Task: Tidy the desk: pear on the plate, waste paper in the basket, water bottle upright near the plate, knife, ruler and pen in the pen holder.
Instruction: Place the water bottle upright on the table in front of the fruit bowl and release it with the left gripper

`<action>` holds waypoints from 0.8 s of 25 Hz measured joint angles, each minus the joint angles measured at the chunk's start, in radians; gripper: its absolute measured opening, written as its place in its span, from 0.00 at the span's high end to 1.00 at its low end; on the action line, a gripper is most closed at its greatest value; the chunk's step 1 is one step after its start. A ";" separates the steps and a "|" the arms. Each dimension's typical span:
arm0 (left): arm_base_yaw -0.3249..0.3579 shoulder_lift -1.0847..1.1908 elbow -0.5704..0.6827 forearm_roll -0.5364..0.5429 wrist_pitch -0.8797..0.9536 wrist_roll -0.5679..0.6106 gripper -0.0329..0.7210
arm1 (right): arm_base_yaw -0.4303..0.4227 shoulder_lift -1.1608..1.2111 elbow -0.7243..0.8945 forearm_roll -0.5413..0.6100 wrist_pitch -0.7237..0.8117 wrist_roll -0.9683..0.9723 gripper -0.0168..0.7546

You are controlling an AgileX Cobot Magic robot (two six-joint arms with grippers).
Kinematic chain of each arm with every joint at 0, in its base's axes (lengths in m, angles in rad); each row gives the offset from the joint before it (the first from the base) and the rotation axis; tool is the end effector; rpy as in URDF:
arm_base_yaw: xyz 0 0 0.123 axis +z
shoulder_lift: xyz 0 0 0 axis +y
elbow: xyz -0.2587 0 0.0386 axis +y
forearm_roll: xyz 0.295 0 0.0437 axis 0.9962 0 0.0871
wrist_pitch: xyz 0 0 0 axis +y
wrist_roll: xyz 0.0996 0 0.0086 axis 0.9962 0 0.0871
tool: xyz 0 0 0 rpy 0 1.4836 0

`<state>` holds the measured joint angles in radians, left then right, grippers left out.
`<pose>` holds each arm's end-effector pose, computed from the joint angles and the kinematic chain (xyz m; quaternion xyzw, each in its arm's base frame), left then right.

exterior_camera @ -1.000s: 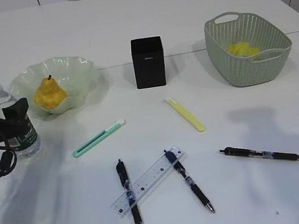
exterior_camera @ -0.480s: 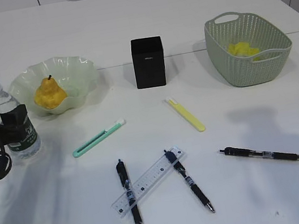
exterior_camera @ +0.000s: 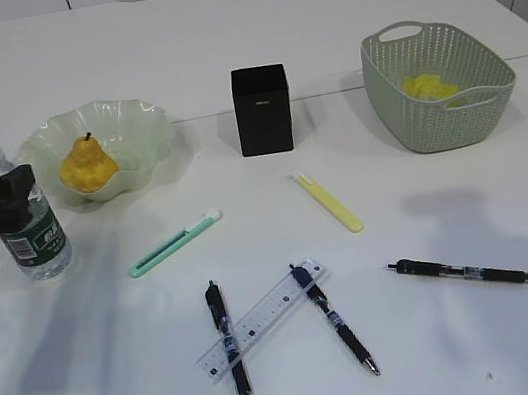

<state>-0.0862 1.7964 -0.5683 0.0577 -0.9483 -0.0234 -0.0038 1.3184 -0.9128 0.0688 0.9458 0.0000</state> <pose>0.3321 -0.0334 0.0841 0.0521 0.7702 -0.0422 0.6342 0.2912 0.0045 0.2117 0.0175 0.9877 0.0303 0.1527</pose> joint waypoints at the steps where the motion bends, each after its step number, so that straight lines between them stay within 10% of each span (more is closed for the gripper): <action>1: 0.000 -0.012 0.000 0.000 0.016 0.000 0.18 | 0.000 0.000 0.000 0.000 0.000 0.000 0.52; 20: 0.000 -0.311 0.007 0.000 0.259 0.014 0.18 | 0.000 0.000 0.000 -0.001 0.000 -0.022 0.52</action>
<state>-0.0862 1.4854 -0.5610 0.0577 -0.6894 -0.0091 -0.0038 1.3184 -0.9128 0.0674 0.9458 -0.0222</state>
